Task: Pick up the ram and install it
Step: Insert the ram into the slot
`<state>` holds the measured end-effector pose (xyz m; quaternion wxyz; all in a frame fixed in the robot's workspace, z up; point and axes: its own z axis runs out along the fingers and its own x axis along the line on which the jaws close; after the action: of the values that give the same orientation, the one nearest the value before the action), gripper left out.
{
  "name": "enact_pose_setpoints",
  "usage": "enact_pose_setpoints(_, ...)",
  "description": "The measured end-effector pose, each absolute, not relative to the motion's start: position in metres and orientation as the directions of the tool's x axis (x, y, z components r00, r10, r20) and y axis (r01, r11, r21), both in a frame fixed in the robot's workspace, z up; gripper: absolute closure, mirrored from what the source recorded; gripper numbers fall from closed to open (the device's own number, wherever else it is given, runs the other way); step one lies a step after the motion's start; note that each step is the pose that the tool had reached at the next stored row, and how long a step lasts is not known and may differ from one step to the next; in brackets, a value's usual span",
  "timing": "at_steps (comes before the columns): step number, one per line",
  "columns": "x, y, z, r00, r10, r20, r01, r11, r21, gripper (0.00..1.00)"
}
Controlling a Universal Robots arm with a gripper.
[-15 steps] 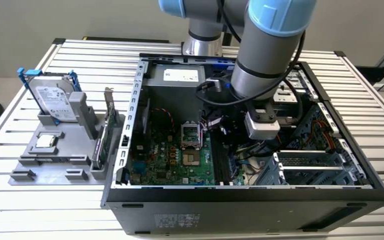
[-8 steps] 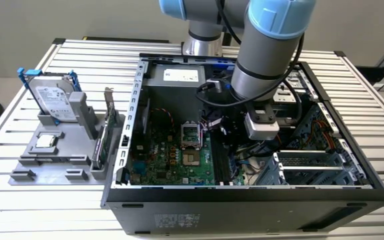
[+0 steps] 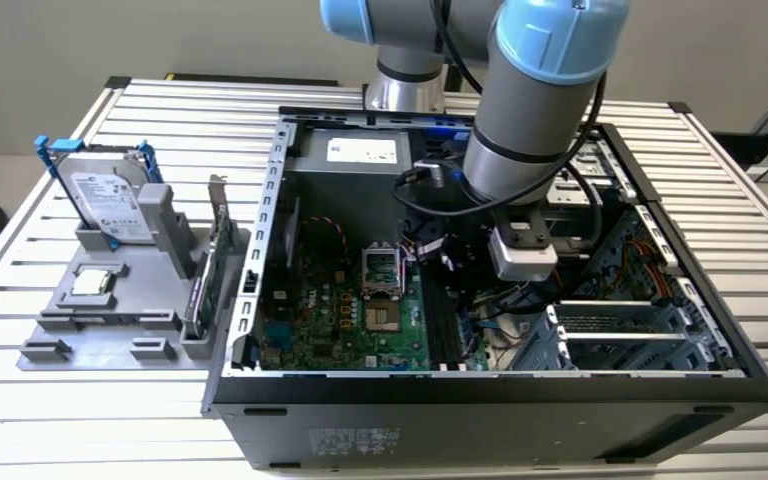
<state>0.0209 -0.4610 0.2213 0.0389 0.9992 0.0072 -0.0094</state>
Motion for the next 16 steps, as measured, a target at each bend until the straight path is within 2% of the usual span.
enact_pose_setpoints(16, 0.0217, -0.4599, 0.2169, 1.0, 0.014, -0.019, 0.015, -0.997, 0.078, 1.0)
